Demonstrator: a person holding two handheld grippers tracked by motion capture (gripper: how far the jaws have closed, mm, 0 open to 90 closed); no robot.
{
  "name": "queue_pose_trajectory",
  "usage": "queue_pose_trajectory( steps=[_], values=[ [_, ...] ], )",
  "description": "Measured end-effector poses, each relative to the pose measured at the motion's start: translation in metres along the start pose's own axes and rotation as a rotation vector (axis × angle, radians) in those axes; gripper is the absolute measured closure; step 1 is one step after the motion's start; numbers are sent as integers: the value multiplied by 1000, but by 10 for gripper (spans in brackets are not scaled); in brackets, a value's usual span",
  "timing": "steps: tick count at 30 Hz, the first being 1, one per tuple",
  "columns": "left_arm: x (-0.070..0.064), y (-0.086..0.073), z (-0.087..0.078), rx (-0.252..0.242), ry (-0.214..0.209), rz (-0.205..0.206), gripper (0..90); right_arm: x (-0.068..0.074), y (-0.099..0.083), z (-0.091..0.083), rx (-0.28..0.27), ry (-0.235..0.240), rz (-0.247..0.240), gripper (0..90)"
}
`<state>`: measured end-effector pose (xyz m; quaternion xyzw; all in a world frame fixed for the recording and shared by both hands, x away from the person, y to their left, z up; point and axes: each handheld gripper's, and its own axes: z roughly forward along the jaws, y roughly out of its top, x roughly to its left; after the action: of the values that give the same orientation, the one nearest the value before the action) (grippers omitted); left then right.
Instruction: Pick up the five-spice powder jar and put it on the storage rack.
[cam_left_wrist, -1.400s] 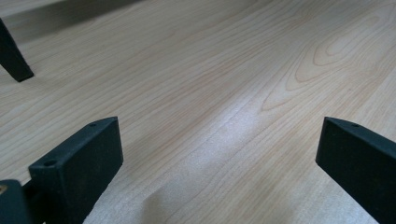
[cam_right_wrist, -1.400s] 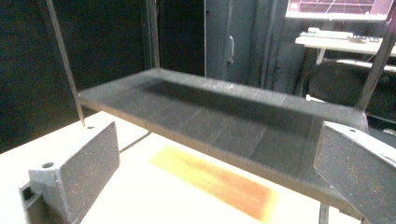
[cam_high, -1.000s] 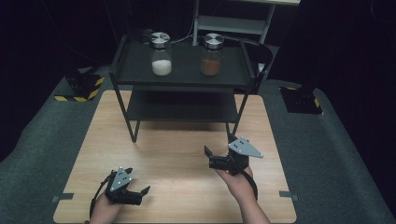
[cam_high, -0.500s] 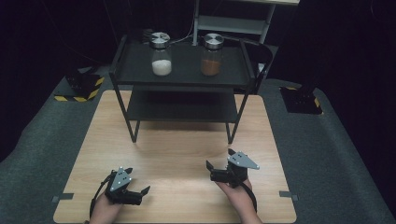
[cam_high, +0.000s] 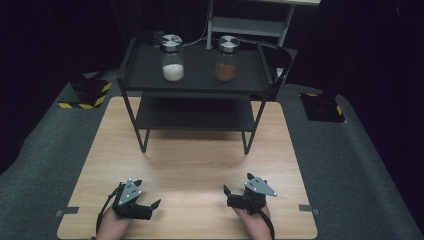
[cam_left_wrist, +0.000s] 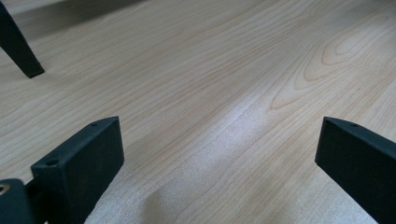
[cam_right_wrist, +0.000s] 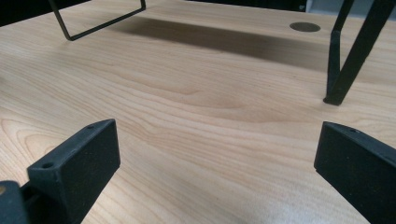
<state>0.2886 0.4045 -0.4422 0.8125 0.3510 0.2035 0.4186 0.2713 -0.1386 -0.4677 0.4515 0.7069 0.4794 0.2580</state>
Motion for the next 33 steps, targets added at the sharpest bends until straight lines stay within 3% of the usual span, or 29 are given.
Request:
queue_pose_trajectory(
  steps=[6,14,18,33],
  values=[
    [0,0,-1,0,-5,5,14,1,-3,-2,17,-10,-4,1],
    [-3,2,0,16,-8,43,15,5,-7,-8,7,-19,-9,1],
    [-3,3,1,21,-12,49,15,5,-9,-10,3,-7,-27,1],
    [-2,4,0,30,-22,56,17,2,-11,-12,-8,3,-12,2]
  ],
)
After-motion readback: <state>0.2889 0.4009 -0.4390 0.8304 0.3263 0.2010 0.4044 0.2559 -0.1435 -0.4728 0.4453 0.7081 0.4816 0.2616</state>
